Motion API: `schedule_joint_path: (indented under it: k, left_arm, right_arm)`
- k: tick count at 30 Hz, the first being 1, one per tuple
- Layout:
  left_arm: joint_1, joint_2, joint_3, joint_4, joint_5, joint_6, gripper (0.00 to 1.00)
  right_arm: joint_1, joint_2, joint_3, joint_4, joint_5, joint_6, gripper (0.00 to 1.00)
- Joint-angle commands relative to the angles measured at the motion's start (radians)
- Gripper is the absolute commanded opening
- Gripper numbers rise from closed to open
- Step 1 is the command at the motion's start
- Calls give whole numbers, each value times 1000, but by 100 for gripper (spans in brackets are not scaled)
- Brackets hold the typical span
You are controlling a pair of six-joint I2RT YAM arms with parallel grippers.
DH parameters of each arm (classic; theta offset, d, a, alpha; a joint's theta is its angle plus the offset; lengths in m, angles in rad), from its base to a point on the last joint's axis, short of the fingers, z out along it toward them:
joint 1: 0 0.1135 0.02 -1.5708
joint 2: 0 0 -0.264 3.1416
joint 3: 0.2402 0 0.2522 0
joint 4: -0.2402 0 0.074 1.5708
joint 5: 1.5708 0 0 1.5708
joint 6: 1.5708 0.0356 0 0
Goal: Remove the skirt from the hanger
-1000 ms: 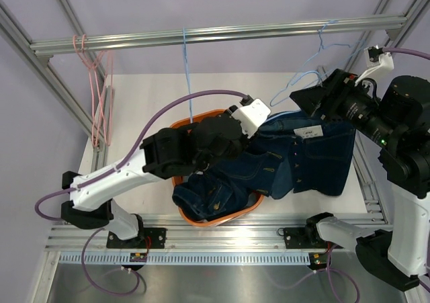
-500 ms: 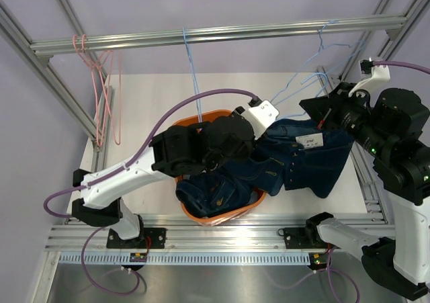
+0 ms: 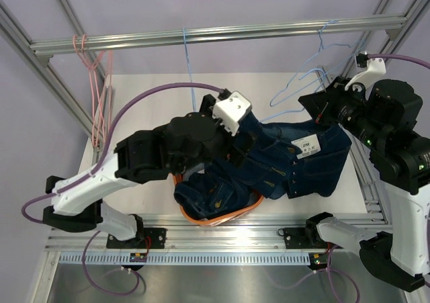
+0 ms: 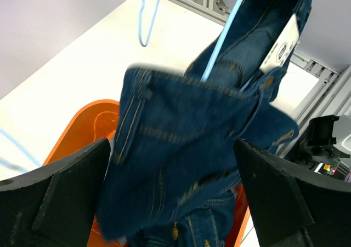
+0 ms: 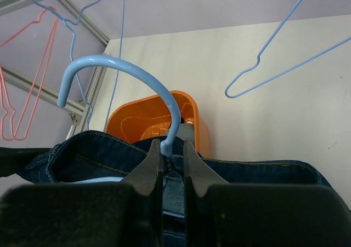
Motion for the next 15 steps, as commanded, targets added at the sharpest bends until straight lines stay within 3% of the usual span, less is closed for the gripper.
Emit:
schedule_joint_path:
  k: [1, 10, 15]
  left_arm:
    - [-4, -126, -95, 102, -41, 17, 99]
    - [-4, -321, -307, 180, 34, 53, 99]
    - [-4, -366, -419, 235, 132, 115, 99]
  right_arm:
    - [4, 1, 80, 50, -7, 11, 0]
    - [3, 14, 177, -15, -60, 3, 0]
    - [3, 30, 252, -55, -180, 27, 0]
